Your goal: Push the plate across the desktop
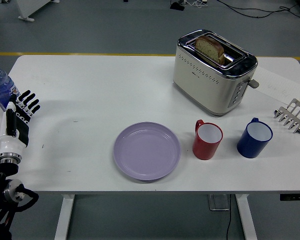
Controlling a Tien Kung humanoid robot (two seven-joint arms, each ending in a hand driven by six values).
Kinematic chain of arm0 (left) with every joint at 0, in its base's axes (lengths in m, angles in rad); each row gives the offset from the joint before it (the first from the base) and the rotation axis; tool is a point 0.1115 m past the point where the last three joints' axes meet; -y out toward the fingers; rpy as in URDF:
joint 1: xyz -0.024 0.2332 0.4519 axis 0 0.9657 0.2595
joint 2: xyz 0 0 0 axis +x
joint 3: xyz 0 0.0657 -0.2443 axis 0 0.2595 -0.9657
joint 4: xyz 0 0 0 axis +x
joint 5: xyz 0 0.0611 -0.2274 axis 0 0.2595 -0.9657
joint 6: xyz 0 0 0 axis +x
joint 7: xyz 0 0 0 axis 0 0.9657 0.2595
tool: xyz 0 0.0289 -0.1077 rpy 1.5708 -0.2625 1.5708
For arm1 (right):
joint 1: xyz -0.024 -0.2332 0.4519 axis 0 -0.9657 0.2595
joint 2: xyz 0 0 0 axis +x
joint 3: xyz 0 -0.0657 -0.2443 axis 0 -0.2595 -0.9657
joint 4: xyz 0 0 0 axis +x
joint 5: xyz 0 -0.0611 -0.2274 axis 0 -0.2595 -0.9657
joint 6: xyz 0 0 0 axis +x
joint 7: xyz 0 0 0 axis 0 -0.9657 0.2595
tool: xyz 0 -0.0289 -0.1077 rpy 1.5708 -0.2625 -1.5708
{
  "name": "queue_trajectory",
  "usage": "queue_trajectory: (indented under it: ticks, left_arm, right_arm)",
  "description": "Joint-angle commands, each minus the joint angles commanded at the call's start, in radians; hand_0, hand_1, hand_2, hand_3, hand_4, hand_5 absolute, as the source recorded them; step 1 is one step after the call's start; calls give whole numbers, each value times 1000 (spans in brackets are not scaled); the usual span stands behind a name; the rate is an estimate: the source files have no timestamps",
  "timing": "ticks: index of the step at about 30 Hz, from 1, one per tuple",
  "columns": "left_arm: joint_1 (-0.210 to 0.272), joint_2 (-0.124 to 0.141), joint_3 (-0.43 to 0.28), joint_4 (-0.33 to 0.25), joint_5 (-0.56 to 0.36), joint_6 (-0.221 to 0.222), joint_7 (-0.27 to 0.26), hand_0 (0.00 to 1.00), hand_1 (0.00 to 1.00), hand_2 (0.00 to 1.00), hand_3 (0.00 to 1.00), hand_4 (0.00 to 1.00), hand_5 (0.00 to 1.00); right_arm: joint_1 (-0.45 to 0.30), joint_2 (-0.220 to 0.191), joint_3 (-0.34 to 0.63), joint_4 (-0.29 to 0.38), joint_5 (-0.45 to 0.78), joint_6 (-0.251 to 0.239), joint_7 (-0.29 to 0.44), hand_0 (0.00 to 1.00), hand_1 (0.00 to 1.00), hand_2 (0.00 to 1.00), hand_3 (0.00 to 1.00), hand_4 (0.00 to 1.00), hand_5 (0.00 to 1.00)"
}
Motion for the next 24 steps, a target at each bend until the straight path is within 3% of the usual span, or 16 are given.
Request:
queue_trajectory:
  ticks: [2, 7, 13, 19, 24]
  left_arm:
    - [15, 1, -42, -14, 7, -35, 58, 731, 740, 745, 718, 540, 998]
    - [52, -14, -119, -59, 22, -78, 124, 726, 733, 727, 705, 549, 998]
    - [93, -56, -184, -98, 12, -85, 153, 717, 733, 732, 699, 561, 998]
    - [132, -136, -260, -142, -4, -93, 182, 701, 731, 731, 697, 564, 998]
    - [137, -148, -280, -144, -17, -96, 190, 693, 730, 730, 697, 569, 998]
  right_arm:
    - [-4, 1, 7, 0, -10, -1, -4, 544, 549, 656, 682, 536, 582]
    - [-11, 2, 17, 0, -24, -4, -10, 543, 549, 656, 681, 536, 583]
    - [-18, 2, 21, 0, -31, -5, -12, 544, 548, 657, 680, 536, 582]
    - [-21, -1, 17, -2, -22, -4, -7, 544, 549, 655, 680, 535, 582]
    - [-19, -3, 13, -4, -14, -4, -1, 544, 549, 651, 679, 533, 585]
